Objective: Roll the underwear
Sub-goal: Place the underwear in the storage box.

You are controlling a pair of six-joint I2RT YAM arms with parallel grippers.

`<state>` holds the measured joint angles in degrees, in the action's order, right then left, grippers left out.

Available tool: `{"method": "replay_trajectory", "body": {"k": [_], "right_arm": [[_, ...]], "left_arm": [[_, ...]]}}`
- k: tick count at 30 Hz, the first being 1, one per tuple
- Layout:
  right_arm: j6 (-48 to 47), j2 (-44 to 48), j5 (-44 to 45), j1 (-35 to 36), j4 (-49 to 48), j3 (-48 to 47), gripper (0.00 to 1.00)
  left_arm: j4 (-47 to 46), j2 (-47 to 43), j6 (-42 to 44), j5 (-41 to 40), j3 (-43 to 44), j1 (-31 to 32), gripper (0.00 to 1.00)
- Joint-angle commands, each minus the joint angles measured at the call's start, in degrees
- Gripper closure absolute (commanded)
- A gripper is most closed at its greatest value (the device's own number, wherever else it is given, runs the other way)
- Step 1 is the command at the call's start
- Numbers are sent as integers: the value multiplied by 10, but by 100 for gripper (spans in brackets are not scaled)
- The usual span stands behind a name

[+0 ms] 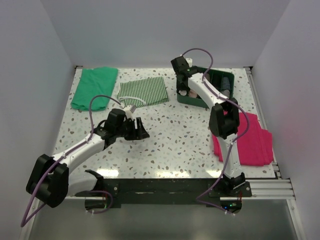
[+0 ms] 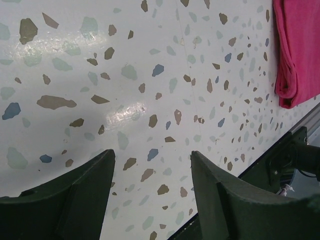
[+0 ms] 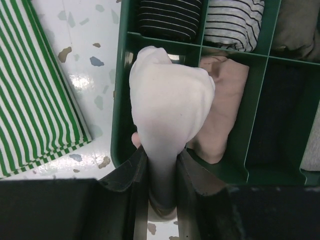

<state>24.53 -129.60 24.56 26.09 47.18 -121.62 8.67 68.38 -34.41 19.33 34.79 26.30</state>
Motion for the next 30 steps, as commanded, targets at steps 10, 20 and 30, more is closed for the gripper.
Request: {"method": "replay_trajectory", "body": {"k": [10, 20, 30], "right_arm": [[-41, -51, -10, -11, 21, -88, 100], [-67, -84, -35, -14, 38, -89, 100], [-99, -106, -57, -14, 85, -123, 100]], "left_arm": [[-18, 19, 20, 9, -2, -2, 34], [-16, 31, 23, 11, -2, -3, 35], [-17, 34, 25, 13, -3, -2, 35]]}}
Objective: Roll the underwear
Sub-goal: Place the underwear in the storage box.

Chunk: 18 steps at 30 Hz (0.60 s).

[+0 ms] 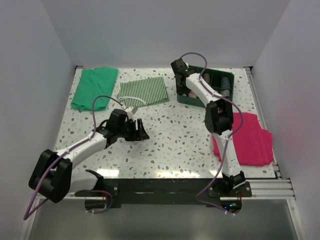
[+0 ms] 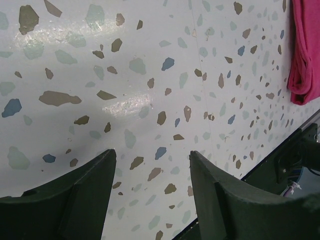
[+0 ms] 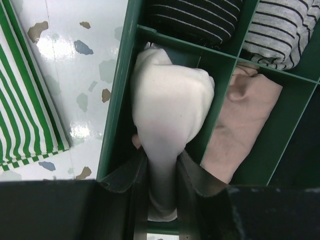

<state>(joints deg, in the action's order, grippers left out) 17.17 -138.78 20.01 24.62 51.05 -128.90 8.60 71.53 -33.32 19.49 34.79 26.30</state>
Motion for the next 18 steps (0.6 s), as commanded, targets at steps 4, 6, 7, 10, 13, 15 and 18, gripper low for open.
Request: {"method": "replay_trajectory", "body": {"k": [4, 6, 7, 10, 13, 15, 18], "right_arm": [[-33, -37, -20, 0, 62, -73, 100], [-32, -53, -29, 0, 74, -93, 100], [-28, -60, -26, -1, 85, -113, 100], [-14, -76, -27, -3, 80, -109, 100], [1, -69, -38, -3, 30, -80, 100], [11, -66, -38, -3, 19, -72, 100], [12, -60, -52, -3, -2, -65, 87]], "left_arm": [[-17, 6, 15, 12, -3, -2, 35], [-22, 7, 13, 16, -5, -2, 35], [-23, 8, 12, 17, -6, -2, 35], [-21, 6, 9, 17, -7, -2, 35], [-23, 5, 5, 16, -9, -2, 35], [-20, 4, 5, 13, -9, -2, 35], [-18, 4, 5, 12, -8, -2, 35]]}}
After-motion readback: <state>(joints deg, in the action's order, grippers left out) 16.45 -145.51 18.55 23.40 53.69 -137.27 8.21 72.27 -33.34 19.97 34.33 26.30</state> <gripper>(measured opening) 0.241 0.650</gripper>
